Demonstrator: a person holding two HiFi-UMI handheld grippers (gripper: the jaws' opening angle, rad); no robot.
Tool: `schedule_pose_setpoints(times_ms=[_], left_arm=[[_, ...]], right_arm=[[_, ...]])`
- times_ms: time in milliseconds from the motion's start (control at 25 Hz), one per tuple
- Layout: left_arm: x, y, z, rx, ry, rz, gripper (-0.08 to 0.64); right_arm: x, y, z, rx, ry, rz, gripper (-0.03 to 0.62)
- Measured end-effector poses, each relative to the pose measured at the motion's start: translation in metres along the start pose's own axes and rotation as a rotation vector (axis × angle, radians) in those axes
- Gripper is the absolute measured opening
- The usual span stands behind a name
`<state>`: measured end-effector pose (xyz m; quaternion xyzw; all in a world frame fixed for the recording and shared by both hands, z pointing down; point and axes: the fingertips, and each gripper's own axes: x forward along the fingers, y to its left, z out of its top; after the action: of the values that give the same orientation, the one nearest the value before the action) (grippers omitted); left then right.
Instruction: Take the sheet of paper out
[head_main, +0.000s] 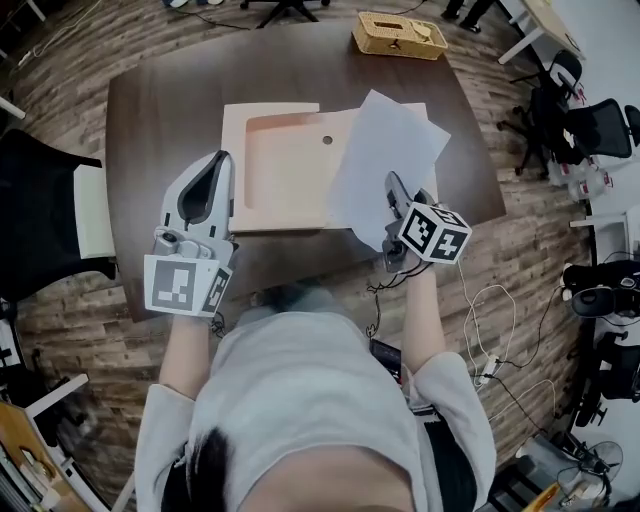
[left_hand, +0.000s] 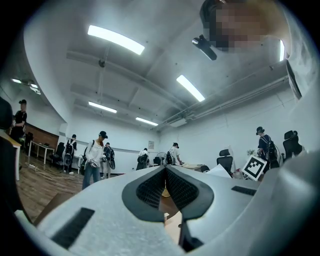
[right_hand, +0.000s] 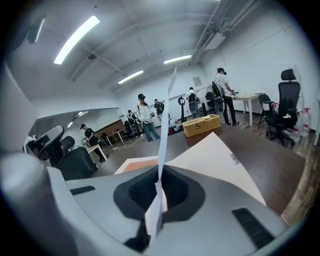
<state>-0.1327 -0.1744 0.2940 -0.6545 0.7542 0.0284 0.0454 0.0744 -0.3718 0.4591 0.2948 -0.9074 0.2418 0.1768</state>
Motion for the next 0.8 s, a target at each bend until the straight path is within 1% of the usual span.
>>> schedule_pose_setpoints(times_ms=[360,800], left_arm=[[-0.009,-0.005,0.008,0.003,-0.007,-0.034,0.009],[-0.019,-0.011,0.016,0.003,-0.021,-0.072,0.009]], right_arm=[[-0.031,0.023,0.016,-0.097,-0.105,-0.052,0.014],[-0.067,0.052,0.034,-0.114,-0.236,-0.052,0.014]])
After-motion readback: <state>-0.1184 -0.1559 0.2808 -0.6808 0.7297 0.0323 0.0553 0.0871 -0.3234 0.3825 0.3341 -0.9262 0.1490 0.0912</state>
